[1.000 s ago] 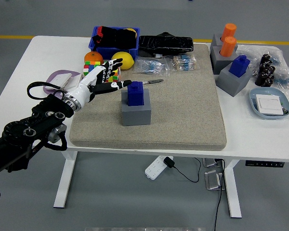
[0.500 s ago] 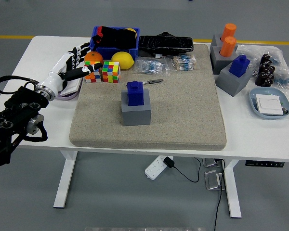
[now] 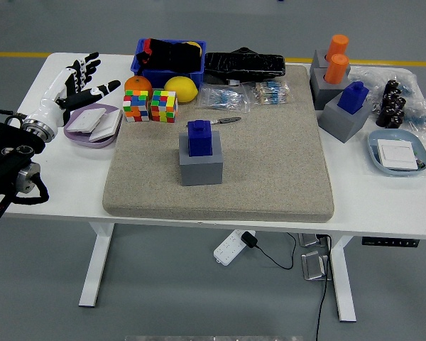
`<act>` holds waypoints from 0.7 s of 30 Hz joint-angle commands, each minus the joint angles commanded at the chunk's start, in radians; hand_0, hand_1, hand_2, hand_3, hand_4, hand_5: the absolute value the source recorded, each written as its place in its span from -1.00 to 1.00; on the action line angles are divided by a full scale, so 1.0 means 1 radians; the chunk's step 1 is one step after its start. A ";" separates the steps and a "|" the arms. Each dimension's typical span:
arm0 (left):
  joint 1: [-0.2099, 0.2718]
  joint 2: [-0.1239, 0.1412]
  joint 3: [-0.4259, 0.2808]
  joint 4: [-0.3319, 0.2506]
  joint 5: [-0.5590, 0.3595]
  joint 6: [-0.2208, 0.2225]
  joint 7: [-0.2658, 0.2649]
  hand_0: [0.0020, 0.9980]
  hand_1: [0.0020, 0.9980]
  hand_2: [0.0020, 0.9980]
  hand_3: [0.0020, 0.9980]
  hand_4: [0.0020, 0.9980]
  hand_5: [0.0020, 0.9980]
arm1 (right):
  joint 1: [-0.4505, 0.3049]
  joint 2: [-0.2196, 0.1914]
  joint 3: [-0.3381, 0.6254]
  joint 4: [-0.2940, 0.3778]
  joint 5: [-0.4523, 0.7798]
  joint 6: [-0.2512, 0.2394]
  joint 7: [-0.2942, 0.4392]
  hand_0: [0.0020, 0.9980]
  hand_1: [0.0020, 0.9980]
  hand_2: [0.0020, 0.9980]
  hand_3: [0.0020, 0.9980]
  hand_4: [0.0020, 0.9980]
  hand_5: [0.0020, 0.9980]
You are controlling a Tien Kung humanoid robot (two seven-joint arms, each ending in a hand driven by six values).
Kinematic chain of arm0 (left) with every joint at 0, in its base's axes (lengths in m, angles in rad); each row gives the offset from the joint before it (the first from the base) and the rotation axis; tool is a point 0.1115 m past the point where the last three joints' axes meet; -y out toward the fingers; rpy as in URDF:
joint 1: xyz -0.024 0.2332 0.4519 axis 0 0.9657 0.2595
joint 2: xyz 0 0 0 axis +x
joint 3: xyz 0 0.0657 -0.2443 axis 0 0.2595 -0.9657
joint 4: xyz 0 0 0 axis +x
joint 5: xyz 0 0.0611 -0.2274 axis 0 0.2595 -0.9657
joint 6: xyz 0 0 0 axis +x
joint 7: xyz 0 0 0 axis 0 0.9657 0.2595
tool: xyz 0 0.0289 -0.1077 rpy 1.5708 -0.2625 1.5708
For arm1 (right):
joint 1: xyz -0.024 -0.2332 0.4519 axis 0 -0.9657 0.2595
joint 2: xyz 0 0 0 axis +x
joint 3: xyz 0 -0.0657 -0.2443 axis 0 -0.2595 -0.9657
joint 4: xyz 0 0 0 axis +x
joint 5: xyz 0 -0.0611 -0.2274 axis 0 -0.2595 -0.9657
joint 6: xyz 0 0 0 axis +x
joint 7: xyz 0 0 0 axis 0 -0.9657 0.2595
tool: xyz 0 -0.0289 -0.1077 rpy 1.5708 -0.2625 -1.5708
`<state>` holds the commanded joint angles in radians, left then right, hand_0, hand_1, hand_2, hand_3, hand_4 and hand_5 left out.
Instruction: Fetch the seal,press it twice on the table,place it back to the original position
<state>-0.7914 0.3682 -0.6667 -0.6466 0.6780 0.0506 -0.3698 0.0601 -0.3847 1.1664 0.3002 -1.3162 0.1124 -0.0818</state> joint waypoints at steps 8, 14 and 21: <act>0.003 0.006 -0.019 0.001 0.006 -0.002 0.003 0.99 0.95 0.86 0.86 1.00 -0.27 | -0.003 -0.001 -0.003 -0.001 0.000 -0.001 -0.001 0.57 0.33 0.34 0.36 0.64 0.16; 0.003 0.009 -0.022 0.000 0.007 -0.002 0.003 0.98 0.94 0.86 0.86 1.00 -0.27 | -0.001 -0.002 -0.007 0.000 0.002 -0.001 -0.001 0.57 0.33 0.34 0.35 0.64 0.16; 0.003 0.011 -0.017 -0.001 0.007 -0.003 0.005 0.96 0.92 0.84 0.85 1.00 -0.28 | -0.003 -0.006 -0.010 0.000 0.004 -0.001 -0.001 0.57 0.33 0.34 0.35 0.64 0.16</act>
<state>-0.7880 0.3792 -0.6837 -0.6477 0.6846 0.0476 -0.3649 0.0570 -0.3905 1.1560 0.3004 -1.3122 0.1114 -0.0824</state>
